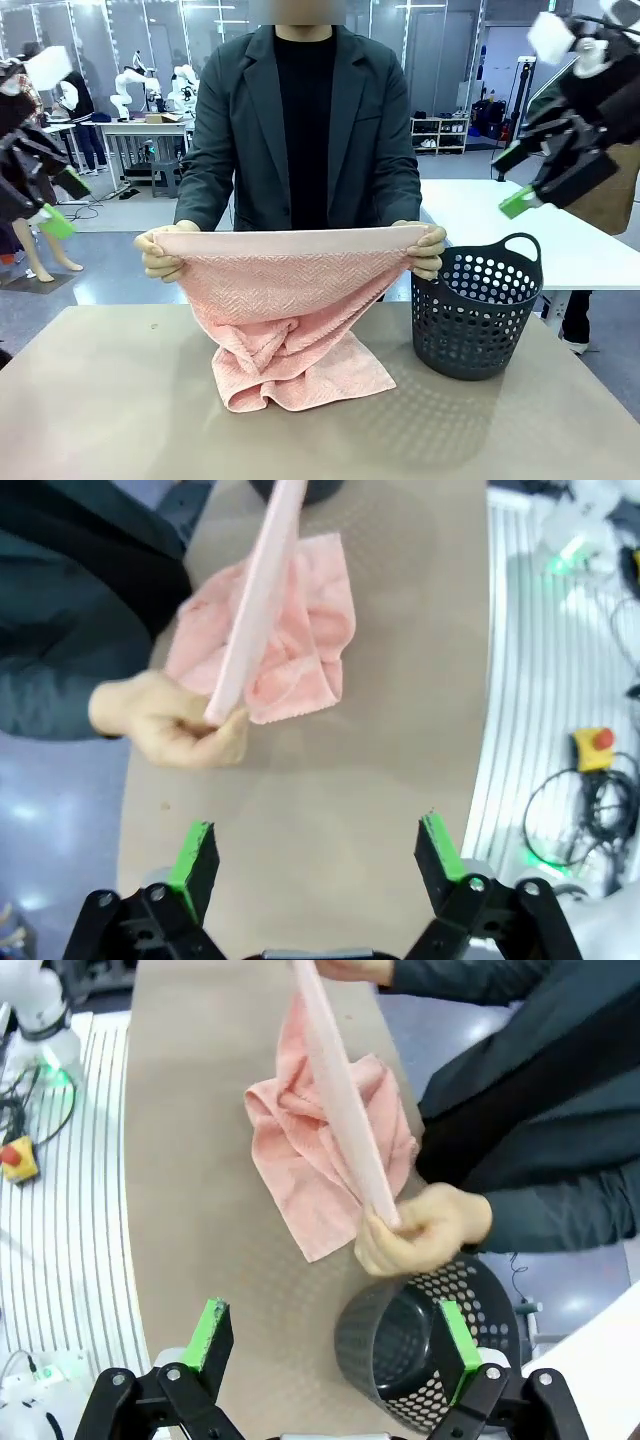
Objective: Fold the towel.
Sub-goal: Grab the top end of the 100 cm Hotel Towel extended by the human.
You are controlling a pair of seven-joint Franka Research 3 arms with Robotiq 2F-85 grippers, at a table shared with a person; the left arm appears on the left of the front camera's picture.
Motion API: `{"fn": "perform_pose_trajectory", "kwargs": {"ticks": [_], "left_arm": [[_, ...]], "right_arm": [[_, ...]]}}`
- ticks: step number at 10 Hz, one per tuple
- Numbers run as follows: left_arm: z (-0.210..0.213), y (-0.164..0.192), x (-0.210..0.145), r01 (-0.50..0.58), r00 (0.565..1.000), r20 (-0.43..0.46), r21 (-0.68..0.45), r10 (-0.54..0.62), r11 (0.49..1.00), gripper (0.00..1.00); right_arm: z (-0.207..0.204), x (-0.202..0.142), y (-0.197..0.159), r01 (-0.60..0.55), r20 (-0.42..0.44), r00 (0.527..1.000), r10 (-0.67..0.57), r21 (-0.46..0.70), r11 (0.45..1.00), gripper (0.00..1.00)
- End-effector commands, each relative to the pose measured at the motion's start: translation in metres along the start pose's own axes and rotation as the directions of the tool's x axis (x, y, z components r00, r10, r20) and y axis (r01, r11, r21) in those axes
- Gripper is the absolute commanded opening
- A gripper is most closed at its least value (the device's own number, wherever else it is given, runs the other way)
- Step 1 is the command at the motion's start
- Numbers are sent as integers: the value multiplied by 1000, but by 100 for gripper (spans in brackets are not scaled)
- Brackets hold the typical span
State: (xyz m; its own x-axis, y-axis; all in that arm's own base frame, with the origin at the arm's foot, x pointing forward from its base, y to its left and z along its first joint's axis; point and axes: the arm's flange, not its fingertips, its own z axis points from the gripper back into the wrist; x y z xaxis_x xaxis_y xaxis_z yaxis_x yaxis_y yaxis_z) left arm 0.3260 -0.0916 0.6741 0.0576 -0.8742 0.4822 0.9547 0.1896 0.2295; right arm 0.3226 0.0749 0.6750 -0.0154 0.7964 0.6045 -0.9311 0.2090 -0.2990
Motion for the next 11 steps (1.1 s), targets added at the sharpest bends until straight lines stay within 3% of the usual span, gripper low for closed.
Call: {"fn": "perform_pose_trajectory", "kwargs": {"ticks": [1, 4, 8, 11], "left_arm": [[-7, 0, 37, 112, 988, -106, -40, -115, 993, 100], [-29, 0, 74, 186, 953, -221, -112, -207, 976, 100], [-64, 21, 137, 176, 944, -274, -50, -183, 983, 100], [-89, 36, 145, 212, 932, -300, 1, -202, 977, 100]], "right_arm": [[-18, 42, -1, -84, -119, 989, 89, 43, 996, 100], [-43, 80, 1, -166, -219, 958, 184, 98, 981, 100], [-77, 126, -15, -215, -288, 929, 233, 95, 972, 100], [-107, 132, -37, -159, -372, 909, 187, 106, 982, 100]]}}
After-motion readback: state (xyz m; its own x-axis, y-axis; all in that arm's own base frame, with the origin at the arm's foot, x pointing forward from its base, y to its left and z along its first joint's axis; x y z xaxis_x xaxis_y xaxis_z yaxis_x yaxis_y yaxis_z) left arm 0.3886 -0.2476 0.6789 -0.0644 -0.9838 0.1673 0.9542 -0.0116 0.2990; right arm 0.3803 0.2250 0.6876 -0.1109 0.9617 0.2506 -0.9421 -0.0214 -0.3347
